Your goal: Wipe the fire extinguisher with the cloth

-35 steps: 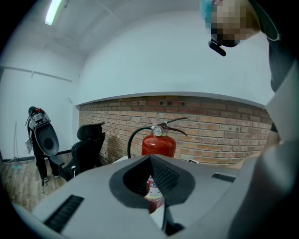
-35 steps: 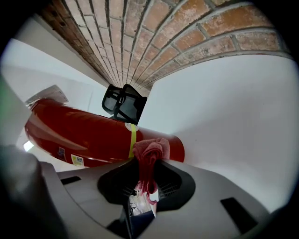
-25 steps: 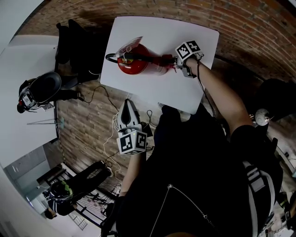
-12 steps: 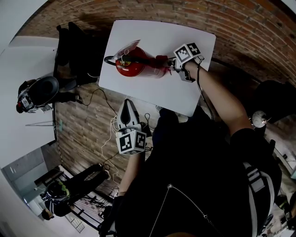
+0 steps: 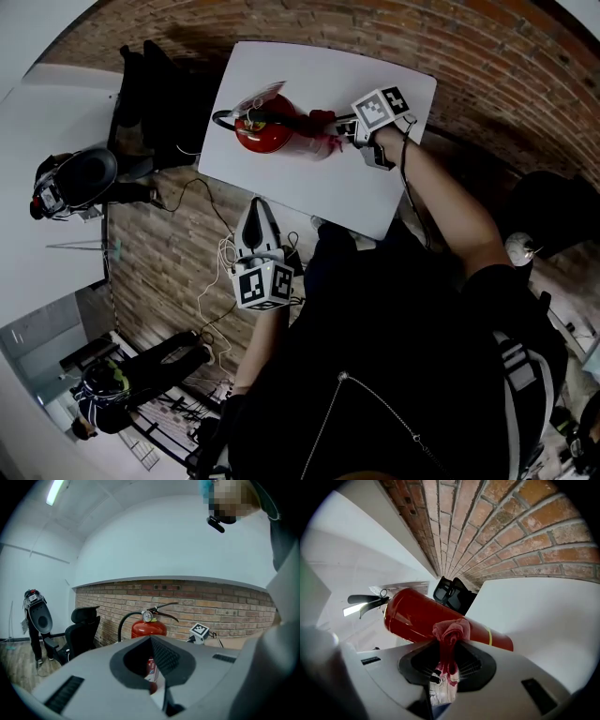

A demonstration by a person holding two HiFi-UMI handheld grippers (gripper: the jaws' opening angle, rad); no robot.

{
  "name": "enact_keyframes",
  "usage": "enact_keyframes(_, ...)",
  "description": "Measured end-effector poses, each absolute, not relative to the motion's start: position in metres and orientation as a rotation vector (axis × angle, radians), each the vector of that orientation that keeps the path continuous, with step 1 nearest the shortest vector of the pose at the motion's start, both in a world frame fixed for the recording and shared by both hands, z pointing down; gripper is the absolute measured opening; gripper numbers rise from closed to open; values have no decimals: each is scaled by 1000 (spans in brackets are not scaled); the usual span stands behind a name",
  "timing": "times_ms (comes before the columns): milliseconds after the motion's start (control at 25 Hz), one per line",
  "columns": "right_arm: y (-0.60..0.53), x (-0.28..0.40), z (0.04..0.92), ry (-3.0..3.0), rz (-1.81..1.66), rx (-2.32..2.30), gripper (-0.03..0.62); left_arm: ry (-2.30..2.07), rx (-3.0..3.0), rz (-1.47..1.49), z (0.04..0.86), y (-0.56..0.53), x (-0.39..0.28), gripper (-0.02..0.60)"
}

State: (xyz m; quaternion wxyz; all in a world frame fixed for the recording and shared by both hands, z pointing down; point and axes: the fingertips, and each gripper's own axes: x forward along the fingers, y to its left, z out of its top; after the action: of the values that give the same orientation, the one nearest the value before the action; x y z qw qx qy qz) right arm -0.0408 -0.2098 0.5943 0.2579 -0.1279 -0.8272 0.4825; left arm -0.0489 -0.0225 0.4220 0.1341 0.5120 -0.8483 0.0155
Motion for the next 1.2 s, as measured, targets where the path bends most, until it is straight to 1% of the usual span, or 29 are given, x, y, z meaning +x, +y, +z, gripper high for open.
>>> enact_keyframes(960, -205, -34, 486, -2428, 1229, -503, 101, -2478, 1483, 24, 416, -18, -43, 9)
enact_keyframes(1200, -204, -30, 467, -2450, 1297, -565, 101, -2479, 1490, 16, 414, -17, -40, 9)
